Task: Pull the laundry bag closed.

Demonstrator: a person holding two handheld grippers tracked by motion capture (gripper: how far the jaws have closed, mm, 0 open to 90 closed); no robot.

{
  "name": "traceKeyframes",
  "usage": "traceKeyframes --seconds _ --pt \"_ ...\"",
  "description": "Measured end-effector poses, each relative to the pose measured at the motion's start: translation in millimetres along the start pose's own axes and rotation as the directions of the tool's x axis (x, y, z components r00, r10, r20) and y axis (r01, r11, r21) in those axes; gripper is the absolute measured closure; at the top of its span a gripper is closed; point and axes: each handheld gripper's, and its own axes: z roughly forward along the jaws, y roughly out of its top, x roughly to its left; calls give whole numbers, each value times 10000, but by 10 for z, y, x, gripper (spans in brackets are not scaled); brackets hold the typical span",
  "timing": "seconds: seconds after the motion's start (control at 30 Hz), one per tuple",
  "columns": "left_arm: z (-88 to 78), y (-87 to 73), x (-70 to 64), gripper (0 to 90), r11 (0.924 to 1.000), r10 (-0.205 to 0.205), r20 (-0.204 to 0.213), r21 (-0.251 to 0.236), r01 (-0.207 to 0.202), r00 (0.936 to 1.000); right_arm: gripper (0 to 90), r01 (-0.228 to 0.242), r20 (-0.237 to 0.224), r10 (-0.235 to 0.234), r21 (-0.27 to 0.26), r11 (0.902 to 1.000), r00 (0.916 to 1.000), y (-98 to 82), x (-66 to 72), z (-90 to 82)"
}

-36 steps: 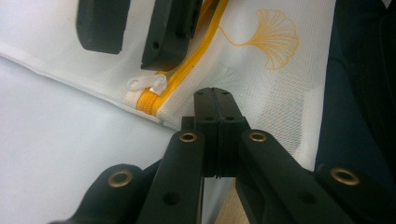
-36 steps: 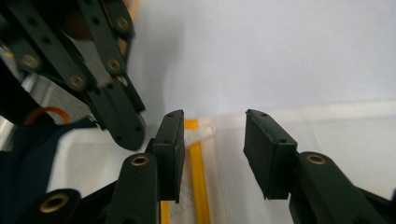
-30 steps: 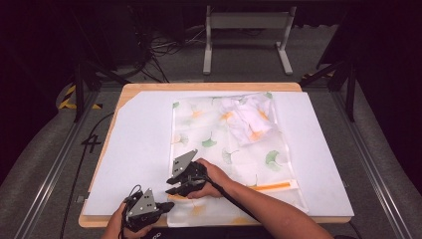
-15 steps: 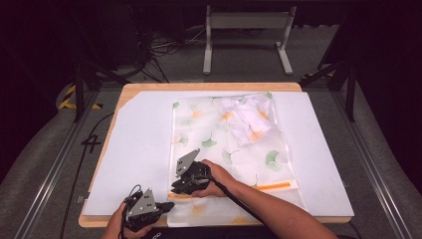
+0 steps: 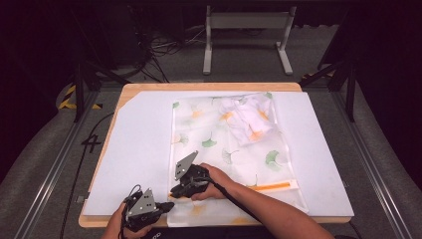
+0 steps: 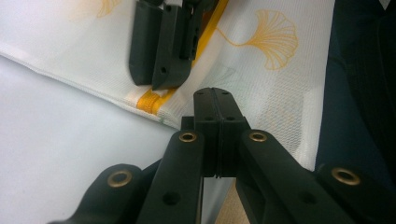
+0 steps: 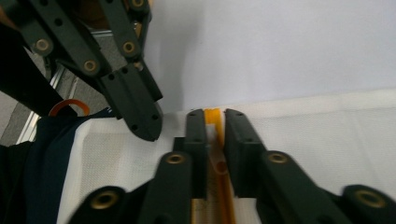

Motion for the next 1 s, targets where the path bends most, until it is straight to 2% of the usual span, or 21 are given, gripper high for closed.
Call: traceKeyframes --seconds 0.17,0.27,0.33,0.43,0.5,0.63,0.8,1.0 --pt "1 5 -12 899 10000 22 -44 29 -22 10000 852 -183 -6 182 -137 9997 9998 -26 0 -9" --pt "-1 27 -65 847 9987 501 -617 125 -494 9968 853 -68 209 71 -155 9999 9998 -24 32 -9" --pt "-2 45 -58 856 9981 581 -906 237 -562 9942 854 -44 333 49 -151 9999 9994 -20 49 -7" --pt "-20 41 -17 858 9987 488 -1091 216 -468 9928 858 -22 502 27 -89 10000 9987 0 60 -5" --pt "-27 33 3 818 9993 348 -1136 141 -334 9929 900 -101 633 106 -68 9999 9979 17 62 -11" --pt "-10 42 30 820 9992 360 -941 208 -342 9949 900 -124 629 116 121 9998 9980 44 44 -19" --pt "-9 47 40 820 9990 401 -892 234 -381 9952 900 -303 593 297 97 9995 9978 41 39 -19" --pt "5 76 52 827 9985 495 -854 270 -474 9951 900 -91 844 79 137 9999 9964 58 69 -18"
